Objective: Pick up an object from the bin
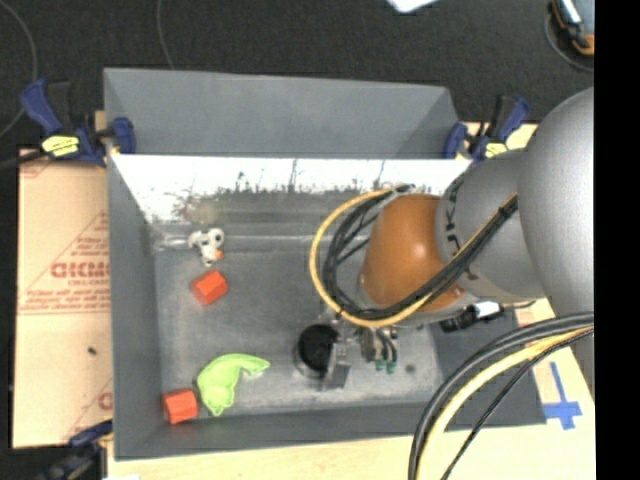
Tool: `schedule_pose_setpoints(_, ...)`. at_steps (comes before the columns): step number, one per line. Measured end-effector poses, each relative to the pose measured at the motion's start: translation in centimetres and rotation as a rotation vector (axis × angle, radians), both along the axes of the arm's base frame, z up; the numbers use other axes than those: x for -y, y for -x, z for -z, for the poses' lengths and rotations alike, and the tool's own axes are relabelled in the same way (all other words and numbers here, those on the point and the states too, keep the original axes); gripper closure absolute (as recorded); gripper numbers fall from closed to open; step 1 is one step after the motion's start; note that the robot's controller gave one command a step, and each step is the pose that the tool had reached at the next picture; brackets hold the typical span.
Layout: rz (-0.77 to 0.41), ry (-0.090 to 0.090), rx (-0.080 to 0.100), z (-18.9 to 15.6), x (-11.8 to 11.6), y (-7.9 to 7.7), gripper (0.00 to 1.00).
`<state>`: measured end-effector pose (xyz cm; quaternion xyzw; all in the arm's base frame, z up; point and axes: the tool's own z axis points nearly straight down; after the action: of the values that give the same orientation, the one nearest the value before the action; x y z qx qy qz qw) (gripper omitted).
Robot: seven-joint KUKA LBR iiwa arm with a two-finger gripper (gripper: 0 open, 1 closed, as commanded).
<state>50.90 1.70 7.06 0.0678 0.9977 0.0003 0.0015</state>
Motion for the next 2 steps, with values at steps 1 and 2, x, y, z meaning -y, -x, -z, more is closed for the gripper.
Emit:
schedule_pose_setpoints(1,-0.001,0.000,0.000,0.00,0.00,0.00,1.00)
schedule_pose_setpoints(2,-0.001,0.000,0.001,-0.09,0.01,0.00,1.00)
